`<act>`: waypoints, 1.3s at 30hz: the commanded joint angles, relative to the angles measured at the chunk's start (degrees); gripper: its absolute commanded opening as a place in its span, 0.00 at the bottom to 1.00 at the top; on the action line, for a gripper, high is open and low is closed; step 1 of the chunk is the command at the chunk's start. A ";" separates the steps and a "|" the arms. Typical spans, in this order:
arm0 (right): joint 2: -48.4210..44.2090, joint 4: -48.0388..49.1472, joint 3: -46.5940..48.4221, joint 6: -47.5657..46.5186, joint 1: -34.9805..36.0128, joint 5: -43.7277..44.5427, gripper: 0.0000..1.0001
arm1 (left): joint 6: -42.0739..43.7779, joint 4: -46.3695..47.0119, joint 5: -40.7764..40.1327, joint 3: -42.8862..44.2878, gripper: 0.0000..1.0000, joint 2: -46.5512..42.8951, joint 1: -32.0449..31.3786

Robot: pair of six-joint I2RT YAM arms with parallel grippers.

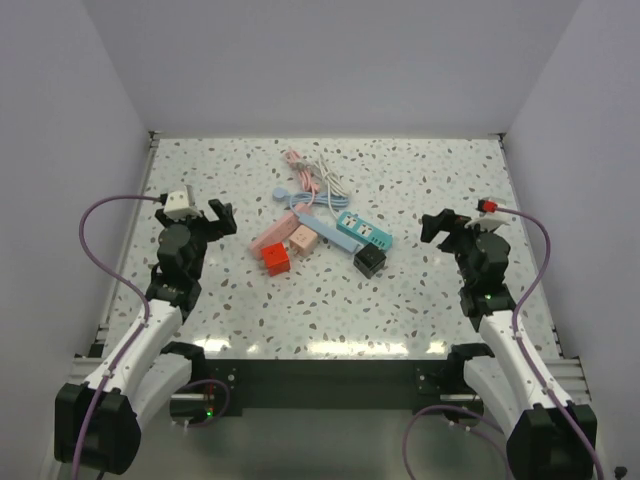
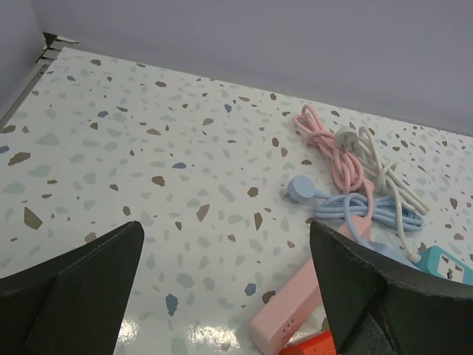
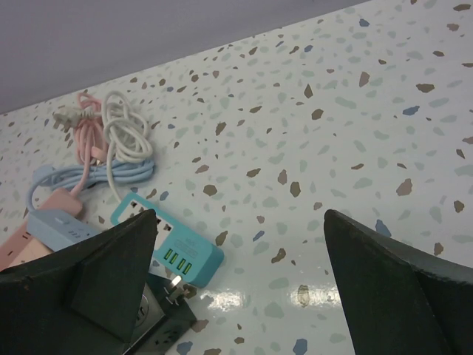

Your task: Insert the plug

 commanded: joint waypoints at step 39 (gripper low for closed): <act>12.62 3.17 -1.07 4.73 11.53 1.47 0.95 | 12.29 18.28 11.92 12.73 1.00 35.22 -39.45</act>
